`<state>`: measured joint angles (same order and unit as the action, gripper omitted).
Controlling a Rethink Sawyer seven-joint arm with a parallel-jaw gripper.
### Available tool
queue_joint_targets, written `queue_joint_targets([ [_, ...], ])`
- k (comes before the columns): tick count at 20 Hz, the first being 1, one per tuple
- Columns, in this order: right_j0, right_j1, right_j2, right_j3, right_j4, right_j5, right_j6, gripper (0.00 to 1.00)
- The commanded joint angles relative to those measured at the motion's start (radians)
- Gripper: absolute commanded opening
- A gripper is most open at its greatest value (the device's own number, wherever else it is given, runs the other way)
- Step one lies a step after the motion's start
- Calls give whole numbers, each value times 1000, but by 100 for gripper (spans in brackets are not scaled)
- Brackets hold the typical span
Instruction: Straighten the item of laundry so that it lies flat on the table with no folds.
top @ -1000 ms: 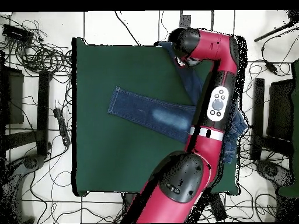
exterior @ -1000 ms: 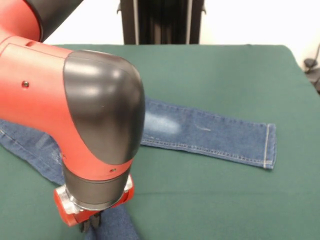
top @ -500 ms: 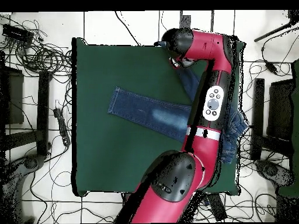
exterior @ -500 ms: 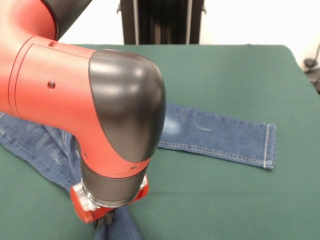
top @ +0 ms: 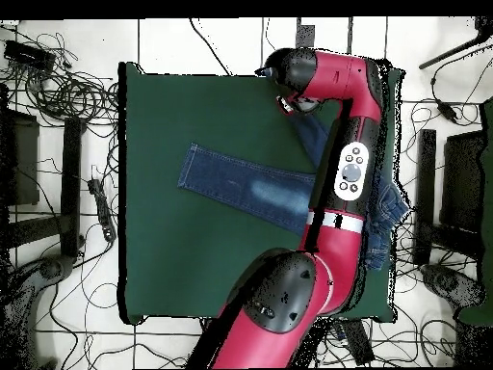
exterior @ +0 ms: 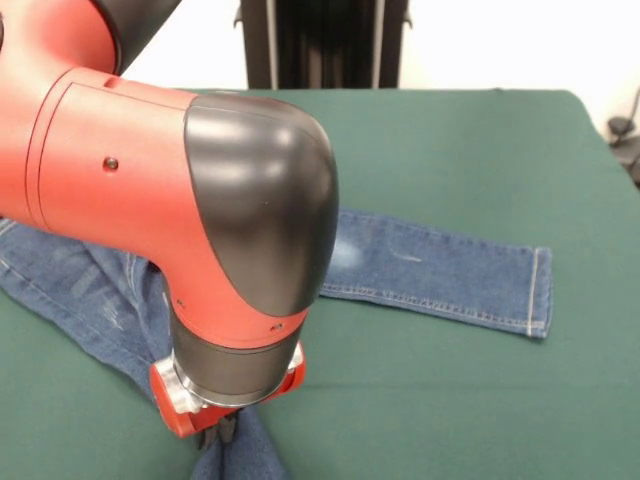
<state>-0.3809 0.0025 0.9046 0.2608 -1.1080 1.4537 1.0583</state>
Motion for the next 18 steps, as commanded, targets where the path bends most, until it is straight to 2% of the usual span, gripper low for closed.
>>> queue_joint_targets([
  [1,66,8,-60,102,53,40,333,0],
  [18,102,12,-146,87,120,24,384,0],
])
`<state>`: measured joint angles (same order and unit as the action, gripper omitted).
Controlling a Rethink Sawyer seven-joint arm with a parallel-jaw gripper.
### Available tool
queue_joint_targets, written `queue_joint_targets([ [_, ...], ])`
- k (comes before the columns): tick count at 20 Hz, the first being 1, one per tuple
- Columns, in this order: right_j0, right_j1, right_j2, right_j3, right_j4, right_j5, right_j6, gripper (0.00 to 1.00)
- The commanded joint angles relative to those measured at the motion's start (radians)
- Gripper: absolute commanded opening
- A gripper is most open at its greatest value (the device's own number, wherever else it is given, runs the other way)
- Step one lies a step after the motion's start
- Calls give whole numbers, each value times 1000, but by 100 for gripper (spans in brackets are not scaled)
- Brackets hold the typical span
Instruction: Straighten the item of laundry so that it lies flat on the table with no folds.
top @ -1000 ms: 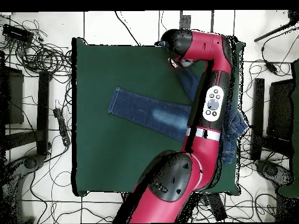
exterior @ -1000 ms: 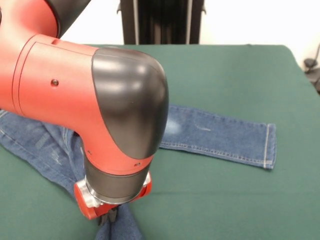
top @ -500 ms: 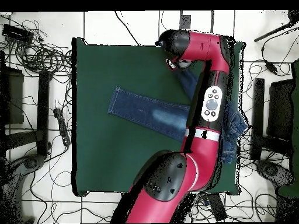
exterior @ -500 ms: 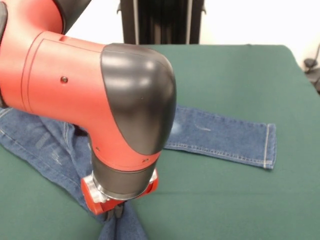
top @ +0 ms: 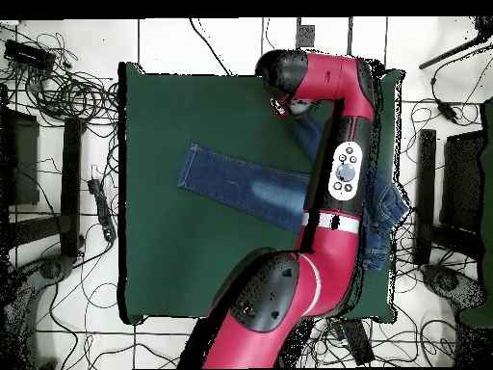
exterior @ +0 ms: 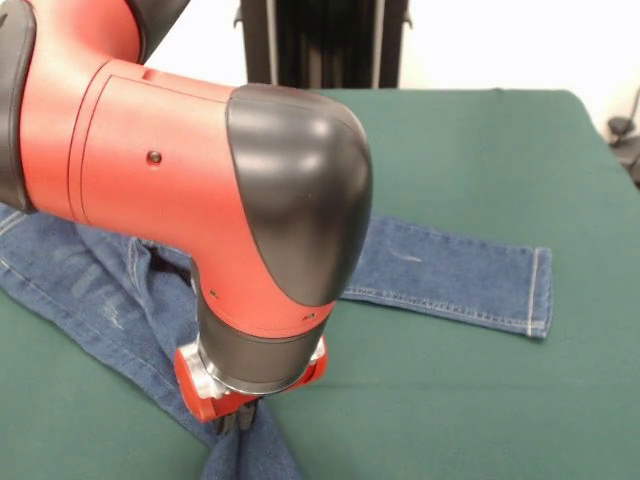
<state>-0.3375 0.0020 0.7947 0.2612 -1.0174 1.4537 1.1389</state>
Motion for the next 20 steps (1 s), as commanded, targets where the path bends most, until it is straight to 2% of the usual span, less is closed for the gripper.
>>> queue_joint_targets([
  [1,59,13,-38,86,32,22,303,0],
  [20,86,-4,-141,111,116,4,374,0],
])
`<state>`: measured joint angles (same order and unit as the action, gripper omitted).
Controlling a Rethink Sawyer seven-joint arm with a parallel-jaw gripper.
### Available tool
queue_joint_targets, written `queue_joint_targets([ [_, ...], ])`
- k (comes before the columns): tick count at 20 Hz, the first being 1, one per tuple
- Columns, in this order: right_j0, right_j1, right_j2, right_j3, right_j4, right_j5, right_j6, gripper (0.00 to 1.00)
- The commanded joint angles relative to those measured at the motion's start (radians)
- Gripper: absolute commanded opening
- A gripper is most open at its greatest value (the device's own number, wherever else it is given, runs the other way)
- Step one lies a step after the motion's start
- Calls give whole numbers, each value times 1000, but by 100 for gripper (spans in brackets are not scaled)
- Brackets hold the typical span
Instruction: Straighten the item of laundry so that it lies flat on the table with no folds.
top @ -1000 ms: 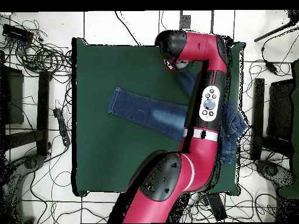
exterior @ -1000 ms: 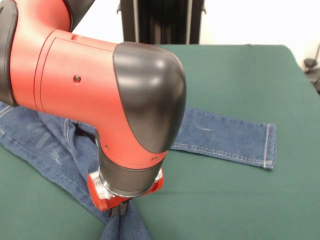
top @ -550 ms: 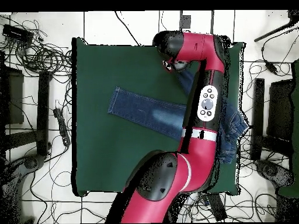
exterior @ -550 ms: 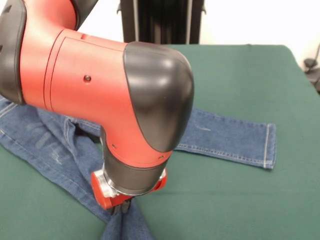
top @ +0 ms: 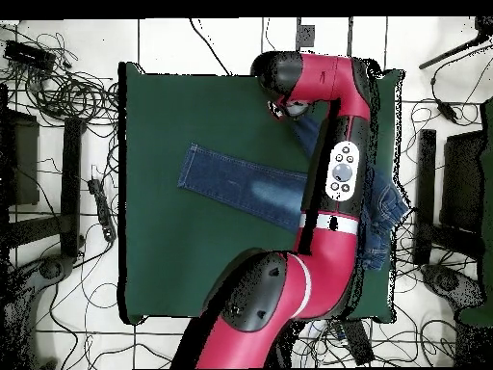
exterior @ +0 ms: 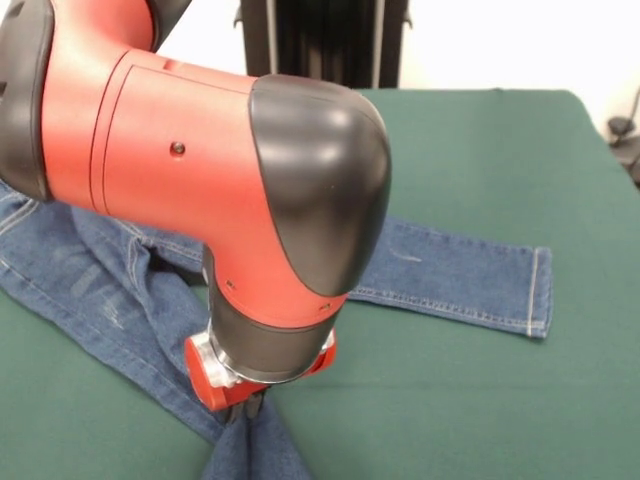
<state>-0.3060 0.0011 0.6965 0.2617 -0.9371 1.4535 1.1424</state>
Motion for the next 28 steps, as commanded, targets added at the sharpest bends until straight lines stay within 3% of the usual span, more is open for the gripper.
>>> queue_joint_targets([
  [1,57,-4,-50,111,41,5,373,0],
  [28,119,-24,-264,181,184,-103,481,0],
])
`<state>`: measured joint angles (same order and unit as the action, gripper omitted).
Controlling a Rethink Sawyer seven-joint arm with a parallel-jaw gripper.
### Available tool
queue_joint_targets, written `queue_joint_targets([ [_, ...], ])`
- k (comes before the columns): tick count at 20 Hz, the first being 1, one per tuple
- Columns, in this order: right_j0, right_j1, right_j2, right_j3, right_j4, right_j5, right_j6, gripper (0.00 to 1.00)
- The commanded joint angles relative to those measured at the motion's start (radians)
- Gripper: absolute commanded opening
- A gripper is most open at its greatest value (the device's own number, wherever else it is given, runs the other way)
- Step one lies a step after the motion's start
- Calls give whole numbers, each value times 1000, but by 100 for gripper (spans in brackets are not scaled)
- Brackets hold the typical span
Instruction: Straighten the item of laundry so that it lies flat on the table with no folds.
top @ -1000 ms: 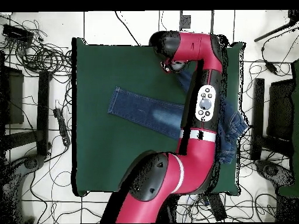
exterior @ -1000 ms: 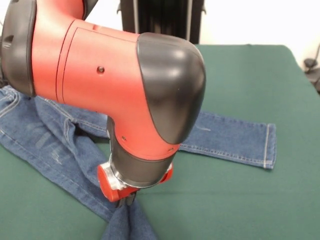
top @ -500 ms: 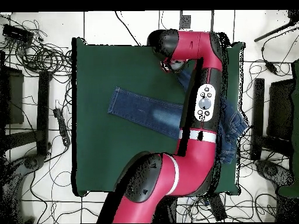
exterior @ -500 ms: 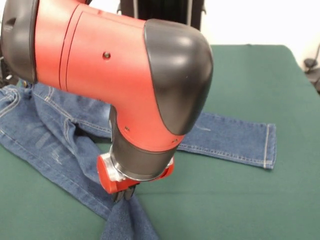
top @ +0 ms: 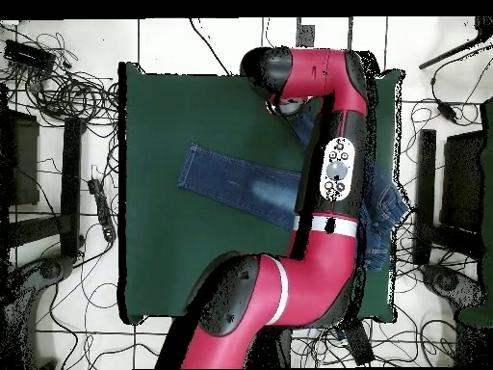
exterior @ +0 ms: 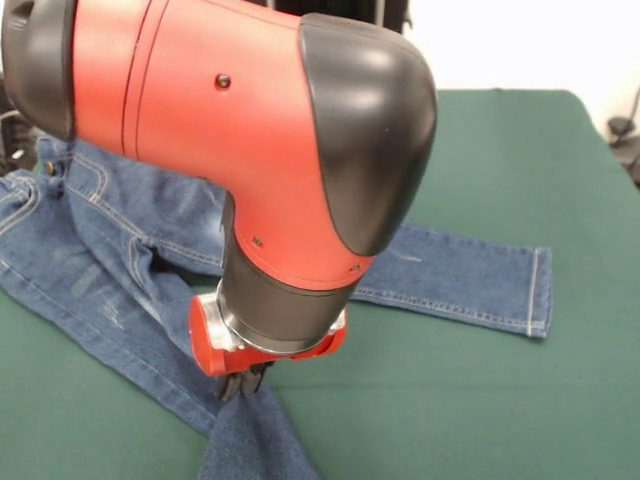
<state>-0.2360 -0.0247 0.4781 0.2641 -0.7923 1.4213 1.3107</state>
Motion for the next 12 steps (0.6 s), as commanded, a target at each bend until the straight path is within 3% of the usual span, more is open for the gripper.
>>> queue_joint_targets([
  [1,48,4,-47,181,49,-73,330,0],
  [12,43,7,-98,256,173,-134,427,0],
])
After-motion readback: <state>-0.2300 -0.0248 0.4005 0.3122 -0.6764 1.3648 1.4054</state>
